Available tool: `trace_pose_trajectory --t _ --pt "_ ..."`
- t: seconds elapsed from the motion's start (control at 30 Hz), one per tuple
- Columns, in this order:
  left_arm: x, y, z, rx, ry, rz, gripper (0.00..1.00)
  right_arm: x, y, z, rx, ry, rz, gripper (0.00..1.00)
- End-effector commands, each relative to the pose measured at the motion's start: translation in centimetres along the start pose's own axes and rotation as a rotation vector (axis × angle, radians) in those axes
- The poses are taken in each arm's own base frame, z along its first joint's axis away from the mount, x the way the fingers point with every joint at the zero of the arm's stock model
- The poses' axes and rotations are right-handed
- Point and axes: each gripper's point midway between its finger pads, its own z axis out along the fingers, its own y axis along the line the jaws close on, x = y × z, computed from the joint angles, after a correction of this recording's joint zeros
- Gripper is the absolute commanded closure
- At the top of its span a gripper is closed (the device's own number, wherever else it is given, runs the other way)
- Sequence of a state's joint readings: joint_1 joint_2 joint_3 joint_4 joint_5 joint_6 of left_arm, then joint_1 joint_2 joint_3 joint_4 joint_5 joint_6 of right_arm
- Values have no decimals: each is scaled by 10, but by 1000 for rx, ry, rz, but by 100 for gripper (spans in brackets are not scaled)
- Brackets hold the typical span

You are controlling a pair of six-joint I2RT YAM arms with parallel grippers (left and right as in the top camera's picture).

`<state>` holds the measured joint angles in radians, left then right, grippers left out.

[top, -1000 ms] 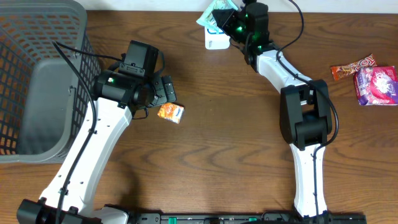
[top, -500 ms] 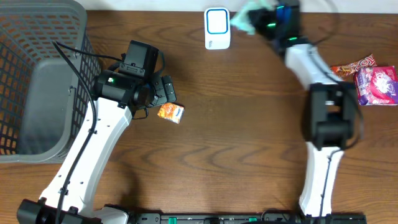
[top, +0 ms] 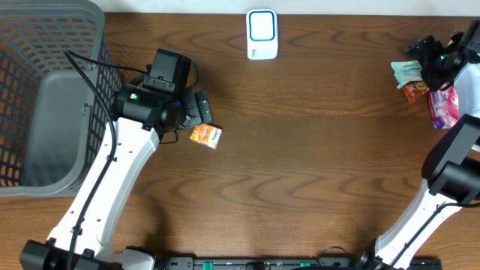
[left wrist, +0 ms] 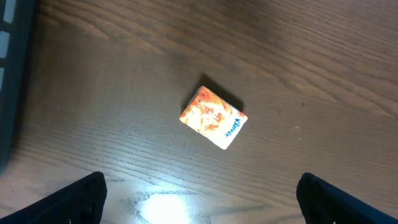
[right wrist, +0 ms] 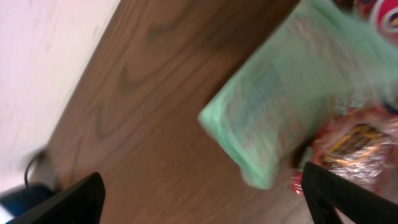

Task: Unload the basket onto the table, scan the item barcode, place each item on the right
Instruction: 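Carry the green pack right and drop it by the other items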

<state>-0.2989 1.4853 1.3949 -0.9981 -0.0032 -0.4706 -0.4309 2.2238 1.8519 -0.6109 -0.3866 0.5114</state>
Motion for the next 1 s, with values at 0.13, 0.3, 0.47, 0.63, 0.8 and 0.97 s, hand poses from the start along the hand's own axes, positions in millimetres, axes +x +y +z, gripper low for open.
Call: trace_pose_trajectory --t 0.13,0.3,0.47,0.63,0.8,0.97 --pt "-3 1 -1 -8 -6 7 2 36 81 -26 -326 134 -187 4" --pt "-3 1 -1 -8 -6 7 2 101 144 -52 -478 297 -322 5" --pt "-3 1 -1 -8 -6 7 2 193 166 -46 -440 519 -442 1" --pt "-3 1 -1 -8 -6 7 2 290 184 -33 -375 727 -531 1" --pt "-3 1 -1 -8 -6 7 2 376 210 -19 -420 845 -667 1" --pt "-3 1 -1 -8 -6 7 2 440 223 -7 -461 909 -772 13"
